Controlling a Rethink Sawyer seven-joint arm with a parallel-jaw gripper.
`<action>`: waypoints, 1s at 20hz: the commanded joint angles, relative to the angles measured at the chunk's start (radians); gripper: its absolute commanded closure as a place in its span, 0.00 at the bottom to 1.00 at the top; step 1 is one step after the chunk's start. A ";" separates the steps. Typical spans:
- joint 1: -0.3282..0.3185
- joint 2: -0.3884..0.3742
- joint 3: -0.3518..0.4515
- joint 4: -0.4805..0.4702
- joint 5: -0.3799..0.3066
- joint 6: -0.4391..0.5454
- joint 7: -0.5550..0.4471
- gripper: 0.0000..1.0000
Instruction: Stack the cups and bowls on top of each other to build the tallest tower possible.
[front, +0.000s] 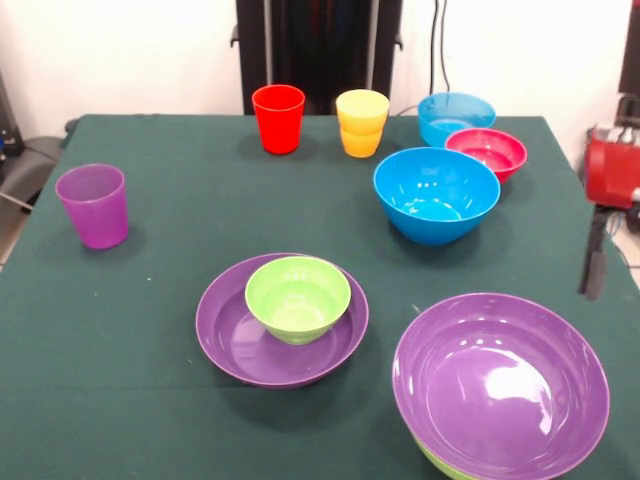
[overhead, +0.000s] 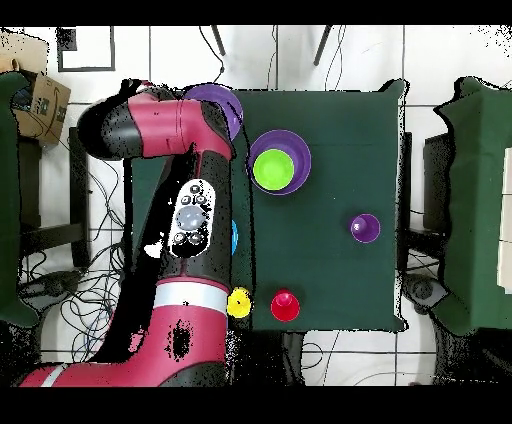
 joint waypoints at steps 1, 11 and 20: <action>-0.013 0.069 0.036 -0.034 -0.125 0.034 -0.111 0.00; -0.039 0.104 0.047 -0.081 -0.213 0.017 -0.145 0.00; -0.060 0.199 0.058 -0.171 -0.268 -0.049 -0.124 0.00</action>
